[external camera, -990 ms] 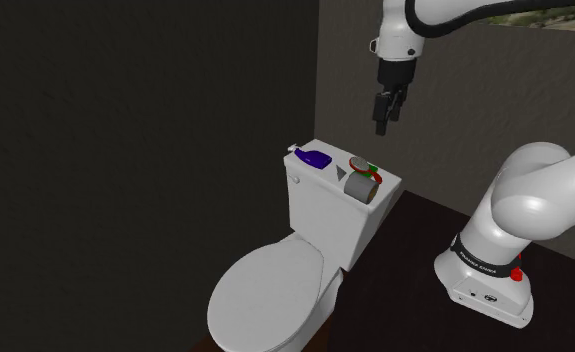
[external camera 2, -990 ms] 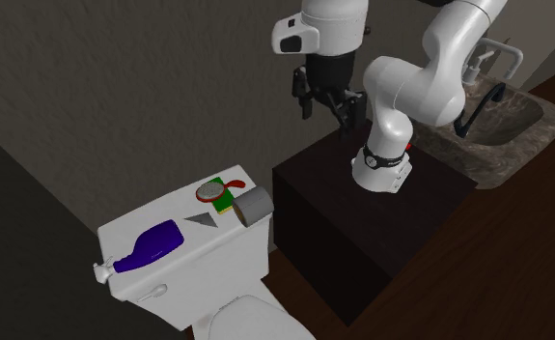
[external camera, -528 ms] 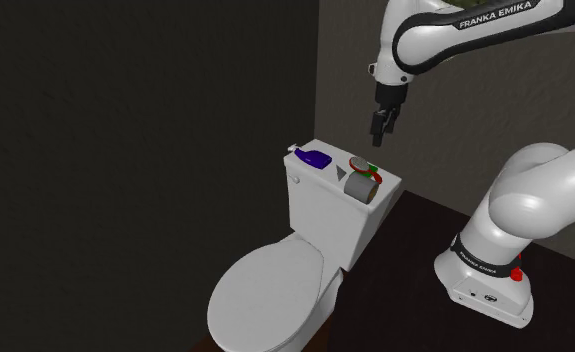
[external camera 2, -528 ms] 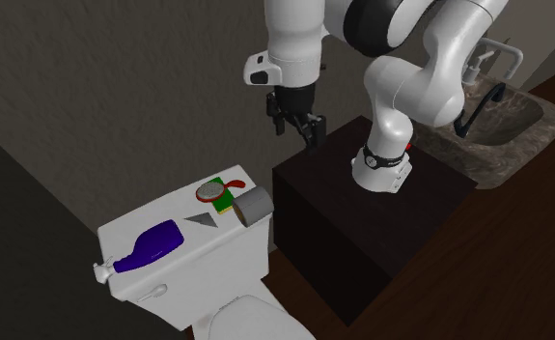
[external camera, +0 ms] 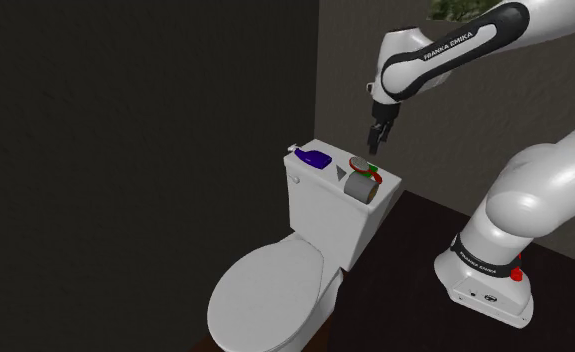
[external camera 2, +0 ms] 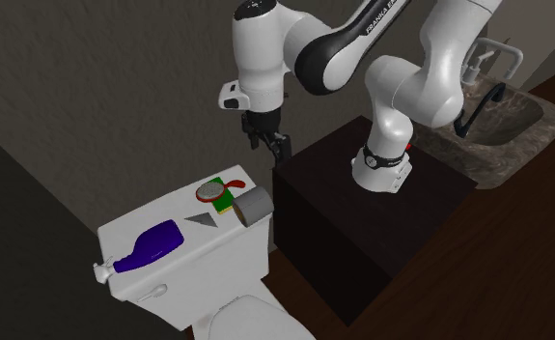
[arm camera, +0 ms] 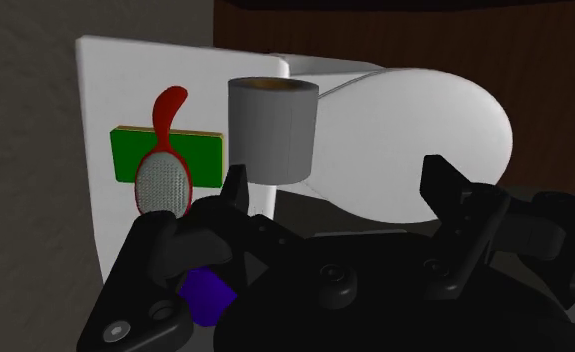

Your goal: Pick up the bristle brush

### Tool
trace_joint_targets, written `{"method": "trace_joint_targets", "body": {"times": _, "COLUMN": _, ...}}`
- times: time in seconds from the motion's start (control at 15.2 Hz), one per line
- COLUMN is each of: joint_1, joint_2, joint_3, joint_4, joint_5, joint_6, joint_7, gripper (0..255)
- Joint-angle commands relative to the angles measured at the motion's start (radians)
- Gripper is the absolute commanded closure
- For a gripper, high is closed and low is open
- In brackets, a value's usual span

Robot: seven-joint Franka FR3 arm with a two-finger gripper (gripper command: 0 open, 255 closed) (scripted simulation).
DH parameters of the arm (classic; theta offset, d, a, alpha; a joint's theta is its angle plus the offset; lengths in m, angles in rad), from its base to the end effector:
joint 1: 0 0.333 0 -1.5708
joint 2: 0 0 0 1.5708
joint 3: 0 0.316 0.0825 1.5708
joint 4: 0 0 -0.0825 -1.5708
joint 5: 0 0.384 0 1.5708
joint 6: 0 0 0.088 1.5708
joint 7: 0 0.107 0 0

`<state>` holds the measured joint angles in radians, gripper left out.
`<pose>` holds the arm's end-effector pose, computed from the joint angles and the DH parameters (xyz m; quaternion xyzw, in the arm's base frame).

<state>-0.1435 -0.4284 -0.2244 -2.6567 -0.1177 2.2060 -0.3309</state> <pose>0.3586 -0.1383 0.3724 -0.9995 -0.0277 0.0136 0.0042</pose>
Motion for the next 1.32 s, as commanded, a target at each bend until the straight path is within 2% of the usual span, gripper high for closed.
{"method": "trace_joint_targets", "body": {"times": 0.0, "joint_1": -0.007, "joint_2": 0.065, "joint_3": -0.03, "joint_4": 0.005, "joint_5": -0.003, "joint_6": 0.071, "joint_7": -0.037, "gripper": 0}}
{"method": "trace_joint_targets", "body": {"times": 0.33, "joint_1": -0.011, "joint_2": 0.261, "joint_3": -0.105, "joint_4": 0.049, "joint_5": 0.037, "joint_6": 0.242, "joint_7": -0.151, "gripper": 0}}
{"method": "trace_joint_targets", "body": {"times": 0.66, "joint_1": -0.016, "joint_2": 0.476, "joint_3": -0.151, "joint_4": 0.133, "joint_5": 0.168, "joint_6": 0.381, "joint_7": -0.318, "gripper": 0}}
{"method": "trace_joint_targets", "body": {"times": 0.86, "joint_1": -0.048, "joint_2": 0.606, "joint_3": -0.139, "joint_4": 0.202, "joint_5": 0.279, "joint_6": 0.44, "joint_7": -0.435, "gripper": 0}}
{"method": "trace_joint_targets", "body": {"times": 1.06, "joint_1": -0.104, "joint_2": 0.731, "joint_3": -0.102, "joint_4": 0.284, "joint_5": 0.38, "joint_6": 0.481, "joint_7": -0.542, "gripper": 0}}
{"method": "trace_joint_targets", "body": {"times": 1.25, "joint_1": -0.159, "joint_2": 0.822, "joint_3": -0.063, "joint_4": 0.356, "joint_5": 0.436, "joint_6": 0.504, "joint_7": -0.606, "gripper": 0}}
